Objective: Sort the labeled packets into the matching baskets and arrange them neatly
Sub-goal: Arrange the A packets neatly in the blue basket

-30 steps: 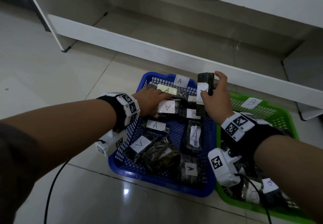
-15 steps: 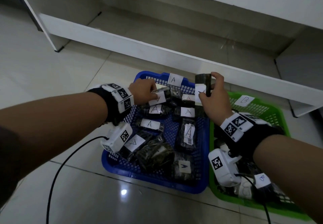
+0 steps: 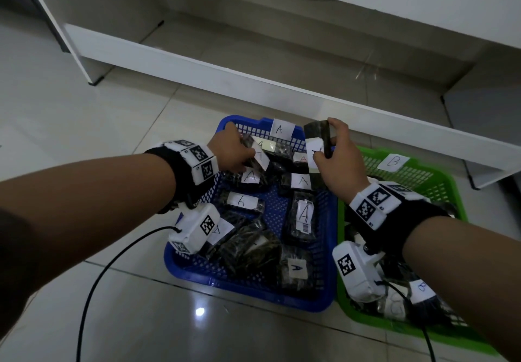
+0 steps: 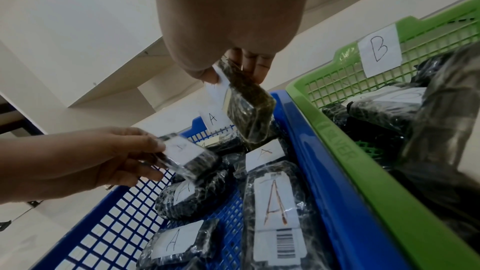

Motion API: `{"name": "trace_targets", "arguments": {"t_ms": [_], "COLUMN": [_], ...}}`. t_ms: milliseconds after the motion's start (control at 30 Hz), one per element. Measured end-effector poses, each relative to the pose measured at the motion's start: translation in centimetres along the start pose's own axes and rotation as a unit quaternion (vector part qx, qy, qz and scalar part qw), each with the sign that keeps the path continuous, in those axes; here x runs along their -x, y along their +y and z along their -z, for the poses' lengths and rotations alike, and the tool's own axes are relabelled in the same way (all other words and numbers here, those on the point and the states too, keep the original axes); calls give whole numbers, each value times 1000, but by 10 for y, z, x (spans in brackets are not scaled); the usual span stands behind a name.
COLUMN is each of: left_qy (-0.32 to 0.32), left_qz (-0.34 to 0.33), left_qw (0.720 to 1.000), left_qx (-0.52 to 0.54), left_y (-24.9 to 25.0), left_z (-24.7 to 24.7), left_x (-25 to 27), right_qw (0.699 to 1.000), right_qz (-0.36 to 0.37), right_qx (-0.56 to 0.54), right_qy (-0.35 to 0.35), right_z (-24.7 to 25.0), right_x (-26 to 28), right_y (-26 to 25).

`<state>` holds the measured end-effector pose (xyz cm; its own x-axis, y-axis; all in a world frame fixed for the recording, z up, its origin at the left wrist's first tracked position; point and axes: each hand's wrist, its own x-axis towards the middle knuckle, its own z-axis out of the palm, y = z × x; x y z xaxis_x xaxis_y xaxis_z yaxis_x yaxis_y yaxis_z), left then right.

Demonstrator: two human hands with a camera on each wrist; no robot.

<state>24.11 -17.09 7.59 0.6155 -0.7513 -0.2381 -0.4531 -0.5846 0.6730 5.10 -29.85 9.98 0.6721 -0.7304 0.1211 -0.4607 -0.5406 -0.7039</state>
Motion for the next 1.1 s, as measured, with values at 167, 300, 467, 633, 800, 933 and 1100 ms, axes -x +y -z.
{"name": "trace_targets", "arguments": {"t_ms": [167,300,467,633,800,933,1100], "left_qy": [-30,-18,-54,-112,-80,-73,-103], "left_qz": [-50,-77,-258,-257,-277,-397,-443], "left_qw": [971,933,873,860,838,785,714], "left_qx": [-232,-351,-409,-427,-464,-470,-532], "left_y": [-5,-9,-14,-16,-9,-12,-27], "left_z": [2,4,0,-5,-12,-16,-24], "left_x": [2,6,6,12,16,31,40], "right_qw": [1000,1000,1000,1000,1000,1000,999], "right_qz": [0,2,-6,-6,-2,-3,-10], "right_qx": [7,9,-1,4,18,18,28], "right_qy": [-9,-12,-5,-16,-21,-25,-45], "right_z": [0,-2,-3,-6,-6,-4,-2], "right_x": [2,3,3,3,3,4,5], "right_y": [0,-2,-8,-5,-2,-1,4]}}
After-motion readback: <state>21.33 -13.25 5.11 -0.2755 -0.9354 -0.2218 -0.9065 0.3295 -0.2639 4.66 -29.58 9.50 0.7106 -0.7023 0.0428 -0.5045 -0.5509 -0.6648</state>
